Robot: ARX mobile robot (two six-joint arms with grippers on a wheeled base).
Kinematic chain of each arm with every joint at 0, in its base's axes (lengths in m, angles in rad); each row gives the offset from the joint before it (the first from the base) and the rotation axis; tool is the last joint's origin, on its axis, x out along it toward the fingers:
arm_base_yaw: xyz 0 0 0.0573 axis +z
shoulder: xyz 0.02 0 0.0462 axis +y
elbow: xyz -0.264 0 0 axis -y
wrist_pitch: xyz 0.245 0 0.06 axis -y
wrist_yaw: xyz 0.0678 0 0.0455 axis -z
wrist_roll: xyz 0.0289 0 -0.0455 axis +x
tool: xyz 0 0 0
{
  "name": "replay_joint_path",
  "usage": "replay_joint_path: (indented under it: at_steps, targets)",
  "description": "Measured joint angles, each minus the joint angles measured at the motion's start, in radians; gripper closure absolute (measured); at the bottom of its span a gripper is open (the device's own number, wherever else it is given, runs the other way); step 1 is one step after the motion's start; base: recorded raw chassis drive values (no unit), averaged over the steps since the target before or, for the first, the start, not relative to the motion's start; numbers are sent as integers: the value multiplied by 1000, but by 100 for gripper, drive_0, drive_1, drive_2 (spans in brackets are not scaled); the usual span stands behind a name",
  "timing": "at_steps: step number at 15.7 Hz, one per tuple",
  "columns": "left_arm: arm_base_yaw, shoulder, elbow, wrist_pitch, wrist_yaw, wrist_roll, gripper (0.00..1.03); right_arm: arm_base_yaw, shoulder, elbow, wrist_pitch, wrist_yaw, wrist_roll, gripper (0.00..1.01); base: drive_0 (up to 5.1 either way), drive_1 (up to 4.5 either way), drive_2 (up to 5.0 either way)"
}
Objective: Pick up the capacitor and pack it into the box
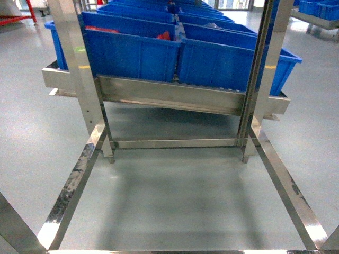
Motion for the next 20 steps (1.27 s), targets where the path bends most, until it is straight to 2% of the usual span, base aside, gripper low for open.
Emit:
replay_joint_path:
  at_steps: [20]
  targets:
    - [0,0,0,0,1,0,5,0,0,0,-1,0,-1,3,0,0,0]
